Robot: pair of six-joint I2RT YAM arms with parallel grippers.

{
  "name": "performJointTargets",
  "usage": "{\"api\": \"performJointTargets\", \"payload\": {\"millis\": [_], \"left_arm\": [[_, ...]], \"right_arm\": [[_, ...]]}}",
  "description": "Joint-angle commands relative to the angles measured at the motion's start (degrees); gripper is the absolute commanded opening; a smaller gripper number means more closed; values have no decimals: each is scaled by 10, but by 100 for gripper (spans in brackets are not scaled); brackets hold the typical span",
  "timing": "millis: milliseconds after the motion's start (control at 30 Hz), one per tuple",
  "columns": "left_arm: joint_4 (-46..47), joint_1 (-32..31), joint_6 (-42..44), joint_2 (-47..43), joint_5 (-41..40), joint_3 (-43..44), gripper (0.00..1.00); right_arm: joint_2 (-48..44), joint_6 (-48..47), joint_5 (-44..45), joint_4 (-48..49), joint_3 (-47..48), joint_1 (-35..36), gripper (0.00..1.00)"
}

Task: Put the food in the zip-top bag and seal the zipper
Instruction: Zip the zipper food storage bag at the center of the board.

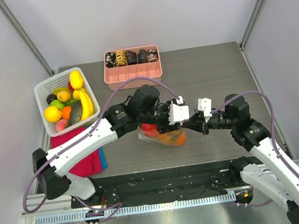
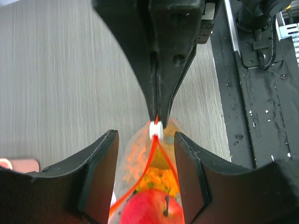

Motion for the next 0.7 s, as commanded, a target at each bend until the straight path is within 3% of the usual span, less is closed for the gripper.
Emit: {"api": "performJointTargets", "payload": {"millis": [0, 133, 500, 667], "left_arm": [[42, -2, 32, 11, 32, 1, 57], [41, -4, 35, 23, 40, 4, 54], [-12, -3, 66, 26, 36, 15, 3], [-44, 13, 83, 7, 27, 6, 0]], "right_arm": [[0, -6, 7, 9, 20, 5, 1], [1, -10, 8, 7, 22, 6, 1], [-5, -17, 10, -6, 22, 5, 1], [-16, -18, 29, -11, 15, 6, 1]]}}
